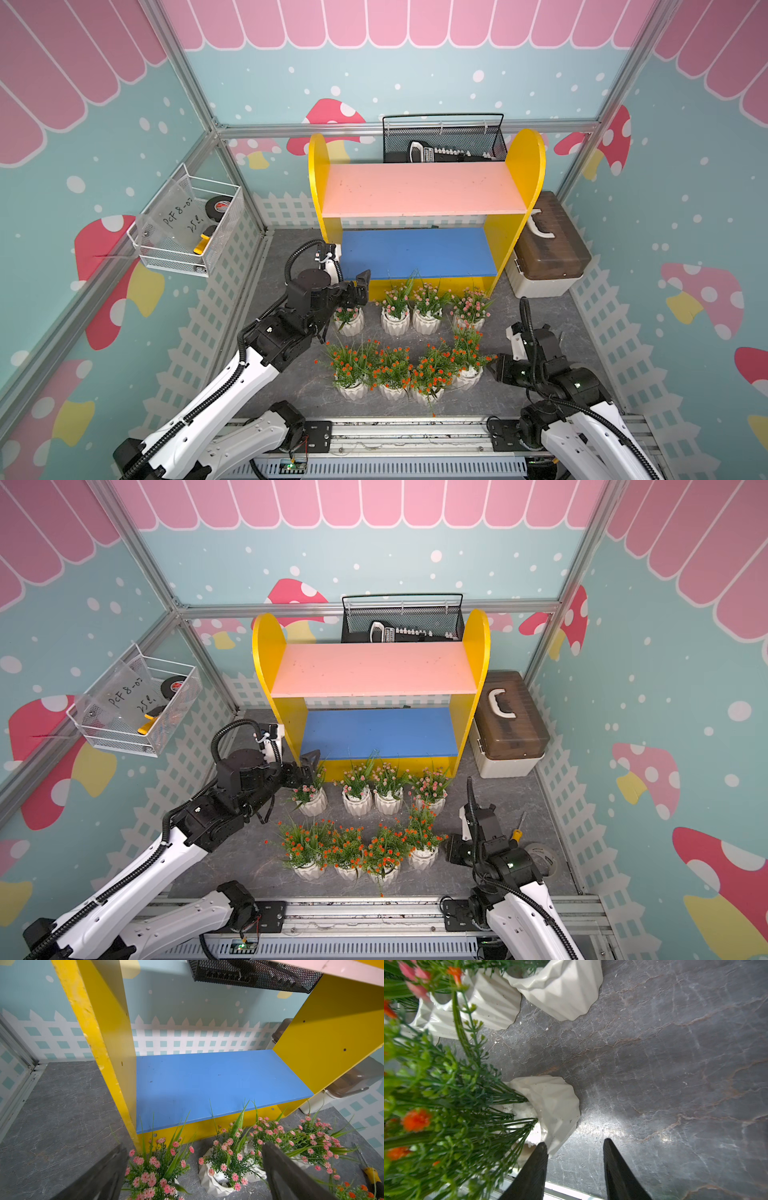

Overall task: Place the baby's breath potted plants on the rack by color
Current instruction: Pick up the baby's breath potted plant from the center of the board.

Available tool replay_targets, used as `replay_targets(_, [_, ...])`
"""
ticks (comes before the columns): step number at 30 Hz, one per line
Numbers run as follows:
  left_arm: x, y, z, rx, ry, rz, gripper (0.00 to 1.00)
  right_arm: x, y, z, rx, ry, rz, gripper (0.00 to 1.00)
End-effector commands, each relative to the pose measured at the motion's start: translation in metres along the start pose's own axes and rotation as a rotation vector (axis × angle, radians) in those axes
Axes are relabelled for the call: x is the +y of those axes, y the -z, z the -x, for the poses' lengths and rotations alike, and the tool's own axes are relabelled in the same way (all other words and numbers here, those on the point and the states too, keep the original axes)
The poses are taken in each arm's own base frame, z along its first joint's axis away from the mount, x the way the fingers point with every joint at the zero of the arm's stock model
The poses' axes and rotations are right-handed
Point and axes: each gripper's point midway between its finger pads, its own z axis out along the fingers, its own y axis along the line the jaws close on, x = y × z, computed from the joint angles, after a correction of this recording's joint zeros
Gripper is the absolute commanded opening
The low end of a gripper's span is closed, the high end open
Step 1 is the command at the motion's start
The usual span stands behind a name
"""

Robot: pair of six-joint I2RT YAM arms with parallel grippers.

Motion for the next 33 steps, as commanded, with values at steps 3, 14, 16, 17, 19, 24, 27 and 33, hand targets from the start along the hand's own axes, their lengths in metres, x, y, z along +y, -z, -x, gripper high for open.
replay_targets(3, [-0.001,0.002,0.006,-0.019,0.001,0.002,0.99,0.005,0.000,0.009,-0.019,0.008,-0.001,0.44])
replay_targets(14, [-0.003,0.000,0.007,-0.015,0.000,-0.003,0.99,0.011,-0.002,0.009,-0.016,0.026,0.026,0.41])
replay_targets(16, [-0.004,-0.001,0.006,-0.013,-0.001,-0.002,0.99,0.012,-0.003,0.008,-0.009,0.028,0.027,0.40])
replay_targets(17, [-0.004,-0.001,0.007,-0.013,0.000,-0.002,1.00,0.013,-0.004,0.008,-0.006,0.030,0.031,0.40])
replay_targets(19, [-0.005,-0.001,0.007,-0.015,-0.001,-0.005,0.99,0.015,-0.006,0.008,0.002,0.038,0.039,0.40])
replay_targets(24, [-0.006,-0.002,0.008,-0.012,-0.005,-0.007,0.99,0.018,-0.012,0.007,0.027,0.053,0.041,0.39])
replay_targets(27, [-0.006,-0.002,0.008,-0.014,-0.005,-0.007,0.99,0.019,-0.014,0.007,0.032,0.060,0.038,0.39])
replay_targets(33, [-0.008,-0.003,0.010,-0.013,-0.007,-0.010,0.99,0.016,-0.020,0.005,0.049,0.075,0.013,0.38])
